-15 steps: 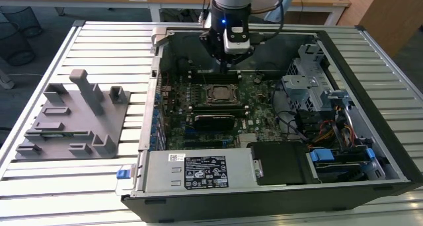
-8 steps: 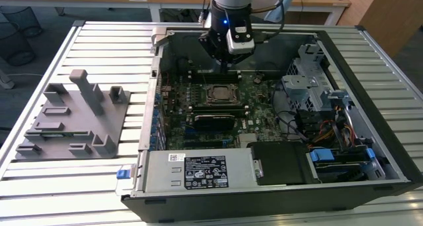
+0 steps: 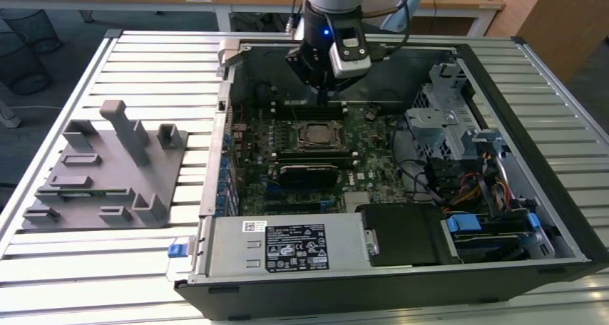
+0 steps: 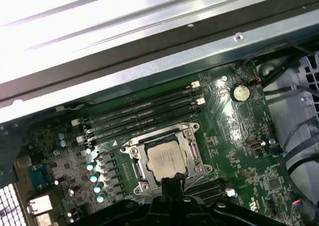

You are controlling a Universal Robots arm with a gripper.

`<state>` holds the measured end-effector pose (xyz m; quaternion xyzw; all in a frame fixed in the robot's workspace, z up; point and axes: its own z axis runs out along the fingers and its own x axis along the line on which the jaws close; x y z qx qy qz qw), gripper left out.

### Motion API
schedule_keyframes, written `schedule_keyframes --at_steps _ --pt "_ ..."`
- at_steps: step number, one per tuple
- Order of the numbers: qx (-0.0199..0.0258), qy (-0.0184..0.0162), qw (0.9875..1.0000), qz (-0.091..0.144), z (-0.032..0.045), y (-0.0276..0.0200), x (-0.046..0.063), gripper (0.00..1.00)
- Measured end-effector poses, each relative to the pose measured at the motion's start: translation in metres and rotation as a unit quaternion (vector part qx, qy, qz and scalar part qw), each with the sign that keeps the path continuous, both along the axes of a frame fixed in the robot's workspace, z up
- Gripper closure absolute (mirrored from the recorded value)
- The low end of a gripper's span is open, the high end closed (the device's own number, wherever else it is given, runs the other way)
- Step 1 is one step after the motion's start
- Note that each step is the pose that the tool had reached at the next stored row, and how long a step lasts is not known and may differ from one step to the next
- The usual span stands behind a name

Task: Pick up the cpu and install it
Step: 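Install the first cpu locking lever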

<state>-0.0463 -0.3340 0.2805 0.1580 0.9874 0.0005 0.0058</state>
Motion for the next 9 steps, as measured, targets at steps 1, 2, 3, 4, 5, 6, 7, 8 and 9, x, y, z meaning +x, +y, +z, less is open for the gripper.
schedule_keyframes --at_steps 1,2,3,4,5,6,7,8,9 --pt "0.0000 0.0000 1.0000 0.009 -0.0001 0.0000 0.0000 0.89" --pt "0.0000 0.0000 0.9998 0.018 -0.0002 0.0000 0.0000 0.89" --pt "0.0000 0.0000 0.9996 0.028 -0.0003 0.0000 0.0000 0.89" --pt "0.0000 0.0000 0.9993 0.037 -0.0004 0.0000 0.0000 0.89" --pt "0.0000 0.0000 0.9989 0.046 -0.0006 0.0000 0.0000 0.89" --pt "0.0000 0.0000 0.9985 0.055 -0.0007 0.0000 0.0000 0.89" --pt "0.0000 0.0000 0.9980 0.064 -0.0008 0.0000 0.0000 0.89" --pt "0.0000 0.0000 0.9973 0.073 -0.0009 0.0000 0.0000 0.89" --pt "0.0000 0.0000 0.9966 0.082 -0.0011 0.0000 0.0000 0.89"
